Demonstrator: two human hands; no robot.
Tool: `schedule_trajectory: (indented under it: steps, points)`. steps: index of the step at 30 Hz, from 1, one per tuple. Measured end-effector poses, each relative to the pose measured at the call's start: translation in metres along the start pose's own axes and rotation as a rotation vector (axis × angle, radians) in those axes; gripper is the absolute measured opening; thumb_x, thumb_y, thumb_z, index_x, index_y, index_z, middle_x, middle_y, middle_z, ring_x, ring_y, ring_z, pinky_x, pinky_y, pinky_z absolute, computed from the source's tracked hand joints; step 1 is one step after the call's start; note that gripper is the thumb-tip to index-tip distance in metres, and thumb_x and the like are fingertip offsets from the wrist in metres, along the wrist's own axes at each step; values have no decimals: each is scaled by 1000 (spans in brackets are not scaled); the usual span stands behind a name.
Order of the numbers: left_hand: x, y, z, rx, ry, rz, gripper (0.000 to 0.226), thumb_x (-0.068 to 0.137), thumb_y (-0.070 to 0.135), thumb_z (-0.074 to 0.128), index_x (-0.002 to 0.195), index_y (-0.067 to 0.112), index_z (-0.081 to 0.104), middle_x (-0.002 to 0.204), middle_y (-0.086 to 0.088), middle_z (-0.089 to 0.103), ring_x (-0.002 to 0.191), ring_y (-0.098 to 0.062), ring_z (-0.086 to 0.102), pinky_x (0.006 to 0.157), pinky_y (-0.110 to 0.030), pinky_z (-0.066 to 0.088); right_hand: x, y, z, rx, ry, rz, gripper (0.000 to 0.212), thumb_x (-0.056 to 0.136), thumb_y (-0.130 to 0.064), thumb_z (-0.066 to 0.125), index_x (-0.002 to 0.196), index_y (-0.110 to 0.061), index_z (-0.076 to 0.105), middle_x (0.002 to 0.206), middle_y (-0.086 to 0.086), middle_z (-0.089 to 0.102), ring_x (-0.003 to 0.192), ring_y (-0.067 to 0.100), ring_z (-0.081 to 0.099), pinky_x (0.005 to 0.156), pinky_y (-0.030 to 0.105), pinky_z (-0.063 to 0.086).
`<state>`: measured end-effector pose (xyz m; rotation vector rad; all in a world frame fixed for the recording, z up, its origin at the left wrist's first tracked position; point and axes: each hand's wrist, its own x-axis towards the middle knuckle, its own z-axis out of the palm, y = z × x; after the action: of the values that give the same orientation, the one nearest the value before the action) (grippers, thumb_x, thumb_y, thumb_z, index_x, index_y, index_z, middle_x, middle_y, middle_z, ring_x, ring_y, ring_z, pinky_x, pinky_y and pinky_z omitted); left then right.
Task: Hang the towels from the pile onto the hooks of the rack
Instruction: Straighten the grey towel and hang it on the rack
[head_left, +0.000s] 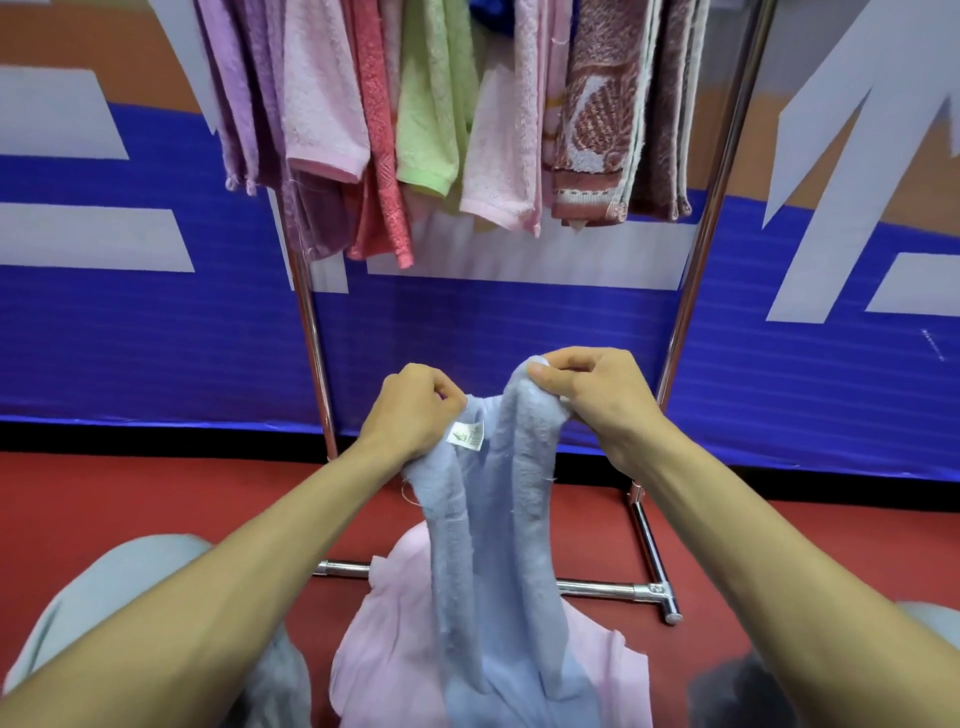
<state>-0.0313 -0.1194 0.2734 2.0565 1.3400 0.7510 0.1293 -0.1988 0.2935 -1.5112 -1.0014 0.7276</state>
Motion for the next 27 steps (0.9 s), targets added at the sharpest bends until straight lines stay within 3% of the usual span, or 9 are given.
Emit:
schedule_trajectory:
  steps: [4, 7, 10, 12, 15, 19, 22, 25, 27]
  points:
    - [3, -3, 11, -109, -18, -41, 22, 83, 10, 53, 71, 12, 72, 72, 7, 69, 63, -10, 56, 55, -25, 45, -7, -4, 8, -159, -30, -46, 8, 79, -12, 73, 72, -16, 74, 72, 0, 73, 72, 14, 68, 72, 33, 56]
    - [5, -6, 16, -270, -9, -116, 17, 77, 10, 54, 66, 0, 61, 62, 2, 51, 59, -17, 38, 53, -30, 36, -11, 1, 13, -335, -47, -40, 7, 77, -19, 75, 70, -20, 75, 71, -3, 74, 74, 13, 69, 74, 35, 59]
    - [1, -4, 18, -383, -64, -175, 20, 78, 5, 55, 59, 1, 52, 54, 1, 41, 47, -16, 34, 46, -21, 32, -17, 4, 20, -418, -82, -23, 2, 75, -18, 75, 74, -17, 76, 77, 1, 75, 79, 18, 69, 73, 34, 58]
    - [-2, -2, 19, -489, -142, -236, 16, 82, 2, 56, 67, -2, 61, 55, -4, 46, 39, -13, 42, 41, -19, 40, -20, 2, 25, -469, -97, -40, 4, 75, -19, 74, 77, -18, 77, 79, 0, 75, 82, 17, 68, 68, 30, 56]
    - [-4, 0, 19, -625, -203, -337, 16, 84, 0, 59, 87, -13, 67, 69, -15, 61, 50, -19, 60, 52, -26, 56, -23, 2, 27, -572, -123, -75, 8, 81, -22, 70, 80, -19, 77, 80, -2, 74, 82, 12, 66, 67, 28, 54]
    - [-6, 2, 15, -713, -179, -407, 13, 85, -3, 58, 86, -9, 68, 64, -13, 64, 46, -16, 64, 51, -24, 56, -20, 4, 25, -534, -183, -42, 25, 84, -34, 67, 74, -12, 75, 78, 11, 72, 67, 11, 57, 69, 35, 54]
    - [-7, 4, 12, -821, -189, -473, 15, 84, -11, 49, 84, -13, 64, 61, -13, 67, 47, -18, 66, 55, -28, 58, -23, -3, 21, -545, -297, -69, 32, 75, -49, 75, 84, -19, 77, 79, -1, 74, 77, 11, 67, 78, 36, 58]
    - [-10, 7, 10, -930, -209, -519, 13, 85, -15, 42, 81, -15, 55, 47, -15, 59, 42, -21, 64, 54, -33, 59, -27, -3, 22, -770, -366, -147, 29, 70, -34, 81, 95, -20, 73, 91, 0, 74, 88, 16, 67, 78, 37, 56]
    - [-10, 9, 9, -951, -184, -516, 12, 83, -16, 41, 81, -12, 52, 48, -17, 53, 40, -23, 62, 52, -33, 59, -26, 2, 23, -829, -360, -200, 24, 74, -14, 70, 97, -20, 71, 92, 3, 73, 88, 22, 67, 75, 42, 57]
